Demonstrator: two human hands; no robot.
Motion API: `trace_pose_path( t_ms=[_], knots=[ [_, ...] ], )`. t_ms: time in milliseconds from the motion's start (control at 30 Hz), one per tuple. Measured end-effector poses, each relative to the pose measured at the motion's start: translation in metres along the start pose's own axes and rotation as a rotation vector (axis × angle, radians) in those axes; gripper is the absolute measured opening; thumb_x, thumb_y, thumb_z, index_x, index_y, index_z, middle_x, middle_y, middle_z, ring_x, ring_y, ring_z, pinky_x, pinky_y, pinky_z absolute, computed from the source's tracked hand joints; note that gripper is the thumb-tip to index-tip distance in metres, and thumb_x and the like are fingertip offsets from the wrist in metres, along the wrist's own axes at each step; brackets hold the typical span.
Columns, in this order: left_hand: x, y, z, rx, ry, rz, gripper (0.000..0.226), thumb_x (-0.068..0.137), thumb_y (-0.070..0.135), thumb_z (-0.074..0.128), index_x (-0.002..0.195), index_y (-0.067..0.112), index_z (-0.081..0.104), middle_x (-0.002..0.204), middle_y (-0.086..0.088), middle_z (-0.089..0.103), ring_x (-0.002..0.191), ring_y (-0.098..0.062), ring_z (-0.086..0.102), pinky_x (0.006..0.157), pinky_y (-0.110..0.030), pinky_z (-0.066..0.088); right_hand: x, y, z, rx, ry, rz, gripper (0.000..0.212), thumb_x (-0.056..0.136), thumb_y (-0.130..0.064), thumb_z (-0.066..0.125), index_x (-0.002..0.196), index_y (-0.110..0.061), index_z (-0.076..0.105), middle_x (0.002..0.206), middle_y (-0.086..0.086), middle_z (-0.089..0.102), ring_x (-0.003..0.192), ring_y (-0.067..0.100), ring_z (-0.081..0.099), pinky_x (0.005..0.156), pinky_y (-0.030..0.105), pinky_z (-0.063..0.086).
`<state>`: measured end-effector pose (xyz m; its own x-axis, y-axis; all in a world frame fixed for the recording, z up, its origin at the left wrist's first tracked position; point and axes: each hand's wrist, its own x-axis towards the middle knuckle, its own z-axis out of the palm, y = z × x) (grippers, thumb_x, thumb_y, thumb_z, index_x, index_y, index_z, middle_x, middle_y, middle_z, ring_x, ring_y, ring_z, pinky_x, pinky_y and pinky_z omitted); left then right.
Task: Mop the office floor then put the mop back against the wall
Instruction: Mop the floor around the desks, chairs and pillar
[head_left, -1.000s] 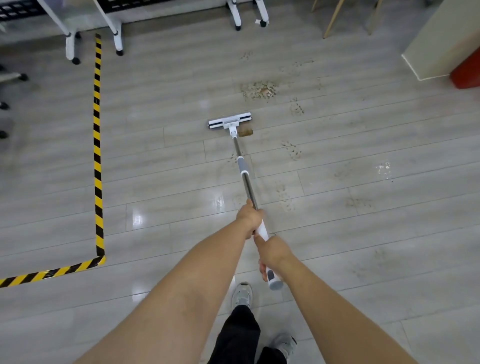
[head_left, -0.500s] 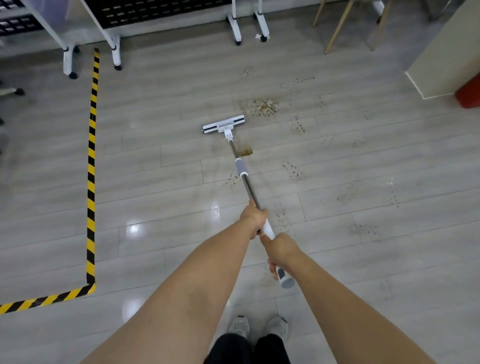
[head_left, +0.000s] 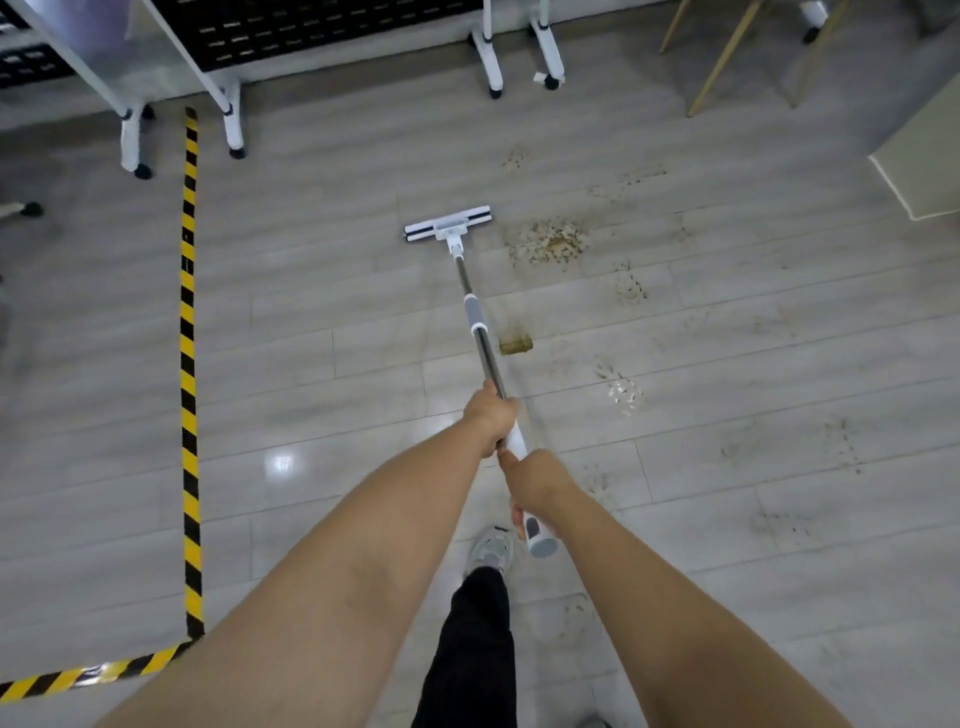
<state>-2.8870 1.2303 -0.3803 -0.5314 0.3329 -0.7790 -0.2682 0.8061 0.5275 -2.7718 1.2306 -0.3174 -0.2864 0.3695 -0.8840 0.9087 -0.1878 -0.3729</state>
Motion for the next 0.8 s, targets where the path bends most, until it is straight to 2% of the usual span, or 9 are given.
trace_pose_path(
  t_ms=[133,200,267,300,367,467,633,733,800],
  knots=[
    [0.054,0.043,-0.043,0.048,-0.005,0.030,0.049,0.099,0.021,0.053,0.147,0.018,0.040,0.112,-0.007,0.054,0.096,-0.028,0.059,0.054,-0.028,0.047,0.038,-0.071,-0.002,-0.003,-0.012,0.011,0.046,0.104,-0.049,0.038,0.103,-0.006,0.055,0.068,0.011,0.066,0.047,0.023,0.057,0.052,0.028,0.042],
    [0.072,0.056,-0.054,0.060,0.000,0.027,0.051,0.100,0.022,0.051,0.149,0.020,0.037,0.112,-0.006,0.052,0.095,-0.027,0.056,0.052,-0.027,0.044,0.051,-0.091,-0.003,0.022,-0.008,0.014,0.048,0.103,-0.050,0.039,0.106,-0.005,0.056,0.066,0.011,0.065,0.050,0.025,0.058,0.055,0.030,0.044],
    [0.082,0.057,-0.054,0.070,-0.017,0.006,0.052,0.100,0.022,0.051,0.150,0.021,0.036,0.112,-0.007,0.054,0.095,-0.028,0.058,0.052,-0.028,0.046,0.058,-0.094,-0.003,0.012,-0.006,0.013,0.047,0.103,-0.048,0.039,0.102,-0.004,0.056,0.064,0.010,0.063,0.051,0.024,0.058,0.057,0.030,0.045],
    [0.083,0.056,-0.052,0.064,-0.021,-0.011,0.055,0.100,0.023,0.051,0.151,0.023,0.033,0.112,-0.007,0.056,0.096,-0.029,0.059,0.052,-0.029,0.047,0.058,-0.091,-0.004,0.005,-0.011,0.019,0.047,0.104,-0.047,0.038,0.098,-0.004,0.055,0.060,0.010,0.062,0.045,0.022,0.057,0.055,0.029,0.045],
    [0.080,0.047,-0.043,0.056,-0.035,-0.034,0.062,0.101,0.025,0.050,0.156,0.030,0.024,0.113,-0.007,0.058,0.099,-0.030,0.061,0.053,-0.030,0.048,0.053,-0.078,-0.004,-0.016,-0.011,0.020,0.048,0.105,-0.045,0.036,0.091,-0.003,0.053,0.053,0.009,0.061,0.033,0.019,0.053,0.054,0.029,0.045],
    [0.066,0.031,-0.026,0.058,-0.039,-0.028,0.066,0.102,0.027,0.049,0.159,0.033,0.016,0.116,-0.007,0.058,0.099,-0.031,0.062,0.054,-0.030,0.050,0.046,-0.051,-0.001,-0.041,0.005,0.002,0.050,0.105,-0.046,0.036,0.084,-0.004,0.054,0.054,0.009,0.061,0.035,0.020,0.053,0.057,0.029,0.048],
    [0.023,-0.008,0.010,0.053,-0.047,-0.046,0.060,0.101,0.028,0.049,0.155,0.033,0.025,0.124,-0.009,0.059,0.096,-0.029,0.060,0.060,-0.033,0.056,0.021,0.012,0.004,-0.006,0.015,0.012,0.046,0.104,-0.046,0.040,0.090,-0.005,0.054,0.058,0.009,0.060,0.038,0.020,0.054,0.057,0.033,0.052],
    [-0.019,-0.042,0.038,0.048,-0.060,-0.039,0.062,0.101,0.026,0.049,0.157,0.034,0.023,0.124,-0.009,0.058,0.096,-0.028,0.058,0.059,-0.032,0.054,-0.011,0.064,0.011,-0.041,0.020,0.014,0.046,0.105,-0.047,0.039,0.090,-0.005,0.054,0.060,0.008,0.061,0.034,0.016,0.054,0.054,0.029,0.051],
    [-0.051,-0.071,0.057,0.058,-0.063,-0.033,0.061,0.101,0.027,0.049,0.156,0.033,0.024,0.124,-0.009,0.059,0.099,-0.029,0.060,0.070,-0.038,0.059,-0.033,0.105,0.021,-0.065,0.022,0.011,0.049,0.105,-0.048,0.038,0.096,-0.003,0.056,0.060,0.007,0.062,0.036,0.016,0.055,0.056,0.029,0.051]
  ],
)
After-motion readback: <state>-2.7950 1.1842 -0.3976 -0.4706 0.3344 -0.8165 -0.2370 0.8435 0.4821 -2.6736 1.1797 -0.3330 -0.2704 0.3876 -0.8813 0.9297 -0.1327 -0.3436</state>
